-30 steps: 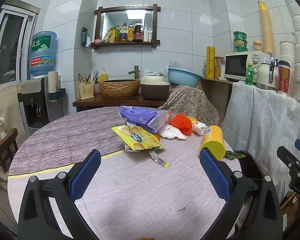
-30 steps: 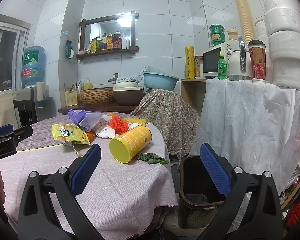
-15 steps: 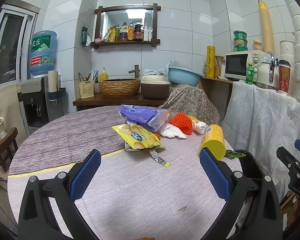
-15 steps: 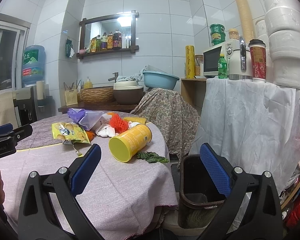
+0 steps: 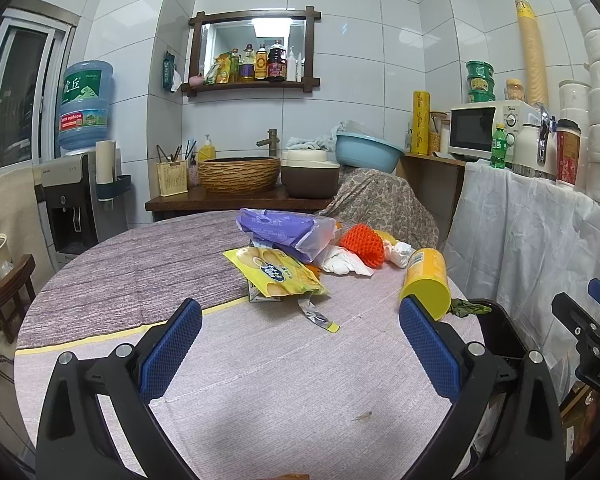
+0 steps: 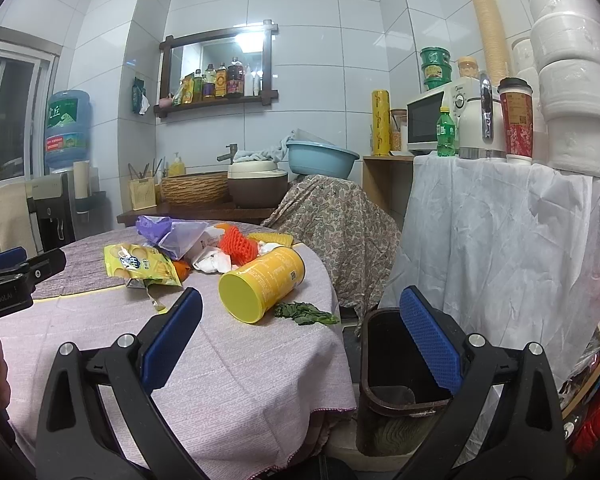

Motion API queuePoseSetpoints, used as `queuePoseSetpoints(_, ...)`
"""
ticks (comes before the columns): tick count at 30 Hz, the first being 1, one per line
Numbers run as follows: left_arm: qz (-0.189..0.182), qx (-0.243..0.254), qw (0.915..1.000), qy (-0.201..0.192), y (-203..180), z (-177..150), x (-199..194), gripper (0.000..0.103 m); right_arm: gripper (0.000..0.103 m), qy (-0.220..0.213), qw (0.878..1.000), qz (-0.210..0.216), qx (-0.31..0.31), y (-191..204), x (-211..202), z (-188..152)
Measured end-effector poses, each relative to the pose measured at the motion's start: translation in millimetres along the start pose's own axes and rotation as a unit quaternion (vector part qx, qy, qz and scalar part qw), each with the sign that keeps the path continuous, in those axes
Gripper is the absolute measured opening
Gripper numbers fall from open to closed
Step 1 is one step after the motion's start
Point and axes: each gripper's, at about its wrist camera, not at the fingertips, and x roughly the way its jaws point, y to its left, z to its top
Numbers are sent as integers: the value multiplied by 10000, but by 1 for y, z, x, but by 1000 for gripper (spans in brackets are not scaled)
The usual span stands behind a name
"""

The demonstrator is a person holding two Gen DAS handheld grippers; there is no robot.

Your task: Collect trash

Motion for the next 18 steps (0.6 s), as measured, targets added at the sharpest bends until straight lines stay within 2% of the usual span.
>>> queuePoseSetpoints(18,17,-9,10000,5,2,-1,-1,98,98,14,10000,16,-35,3,0,-2)
